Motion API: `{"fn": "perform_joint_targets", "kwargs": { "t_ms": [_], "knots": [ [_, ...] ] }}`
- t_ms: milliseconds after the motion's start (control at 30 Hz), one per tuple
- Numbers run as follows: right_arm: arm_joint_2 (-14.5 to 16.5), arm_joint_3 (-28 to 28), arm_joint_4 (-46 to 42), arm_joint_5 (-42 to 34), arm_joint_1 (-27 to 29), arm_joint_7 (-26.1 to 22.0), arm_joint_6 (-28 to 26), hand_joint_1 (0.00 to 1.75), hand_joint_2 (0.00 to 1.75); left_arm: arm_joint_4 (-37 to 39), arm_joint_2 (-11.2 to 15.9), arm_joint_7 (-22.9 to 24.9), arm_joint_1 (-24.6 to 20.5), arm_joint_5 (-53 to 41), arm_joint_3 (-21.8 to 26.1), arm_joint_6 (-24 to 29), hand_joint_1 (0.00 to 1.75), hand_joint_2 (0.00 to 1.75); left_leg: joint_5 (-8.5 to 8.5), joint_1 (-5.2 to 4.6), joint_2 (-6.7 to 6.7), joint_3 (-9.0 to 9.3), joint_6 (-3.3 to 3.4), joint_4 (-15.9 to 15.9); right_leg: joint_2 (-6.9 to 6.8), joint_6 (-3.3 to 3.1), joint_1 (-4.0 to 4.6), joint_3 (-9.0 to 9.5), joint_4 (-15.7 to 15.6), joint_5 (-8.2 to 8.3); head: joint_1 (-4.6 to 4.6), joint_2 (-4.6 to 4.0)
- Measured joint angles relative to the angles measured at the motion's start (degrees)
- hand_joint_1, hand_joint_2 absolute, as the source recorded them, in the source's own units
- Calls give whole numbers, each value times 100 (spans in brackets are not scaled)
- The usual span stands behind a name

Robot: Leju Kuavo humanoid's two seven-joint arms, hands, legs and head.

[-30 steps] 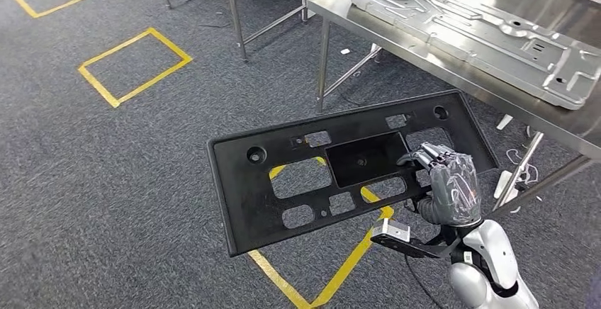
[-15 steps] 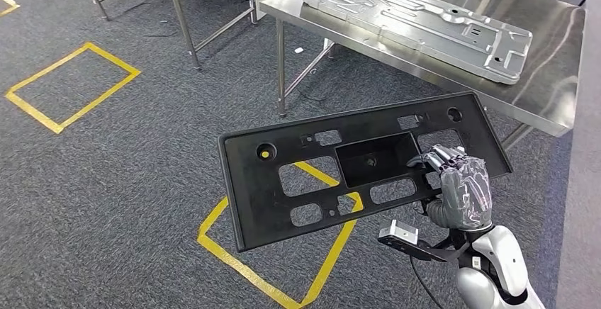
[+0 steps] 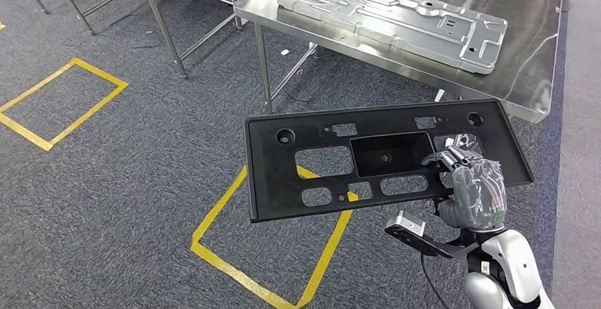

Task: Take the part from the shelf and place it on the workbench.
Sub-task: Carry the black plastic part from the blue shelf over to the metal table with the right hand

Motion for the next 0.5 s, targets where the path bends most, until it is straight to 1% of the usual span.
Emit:
{"fn": "perform_joint_targets", "kwargs": {
  "t_ms": [33,67,100,133,167,200,233,267,333,367,400,433,500],
  "knots": [
    [1,-2,-3,15,3,1,15,175,175,0,0,-1,2,7,0,-4,0,175,-47,0,-3,-161,-7,254,18,-9,8,11,11,-23,0,0],
    [1,-3,-3,27,6,1,28,175,175,0,0,-3,5,12,-1,-7,0,175,26,0,-4,-227,-5,304,40,-8,13,29,24,-50,0,0],
    [1,-4,-6,34,6,1,36,175,175,0,0,-5,8,15,-1,-9,0,175,209,-1,-5,-177,5,128,66,2,16,56,41,-81,-1,0],
    [1,-6,-12,39,5,1,39,175,175,0,3,-7,12,18,-1,-10,0,175,454,-3,-11,-35,27,-222,88,17,17,89,61,-120,0,0],
    [1,-9,-20,41,3,1,40,175,175,0,8,-8,17,19,-1,-11,0,175,629,-15,-23,132,56,-586,104,41,24,117,82,-161,1,0],
    [1,-13,-28,42,-1,1,41,175,175,0,14,-9,18,19,-1,-11,0,175,733,-26,-33,277,87,-890,118,72,32,130,107,-199,2,0],
    [0,-16,-37,43,-6,1,41,175,175,0,20,-10,14,19,-1,-12,0,175,759,-38,-42,362,113,-1070,123,105,36,134,122,-227,3,0],
    [-1,-18,-42,43,-8,1,43,175,175,0,23,-11,8,19,-1,-12,0,175,719,-50,-48,393,140,-1133,125,143,42,133,141,-235,3,0],
    [-2,-20,-55,45,-10,1,47,175,175,0,23,-13,-8,19,-1,-14,0,175,702,-40,-47,441,196,-1194,119,197,36,139,177,-244,2,0],
    [-4,-22,-62,46,-12,1,49,175,175,0,23,-13,-6,19,0,-15,0,175,693,-30,-44,489,230,-1226,106,223,34,122,253,-272,6,0],
    [-9,-26,-70,46,-21,1,49,175,175,0,22,-13,-2,19,0,-18,0,175,686,-18,-39,545,260,-1257,91,247,27,52,404,-347,12,0],
    [-13,-30,-77,46,-29,1,49,175,175,0,22,-14,3,19,0,-21,0,175,675,-10,-32,592,283,-1285,76,272,18,-84,652,-460,16,0],
    [-21,-35,-80,46,-33,1,55,175,175,0,22,-16,8,20,0,-27,0,175,633,-10,-27,642,305,-1298,58,316,-2,-519,1335,-717,20,0]
  ]
}}
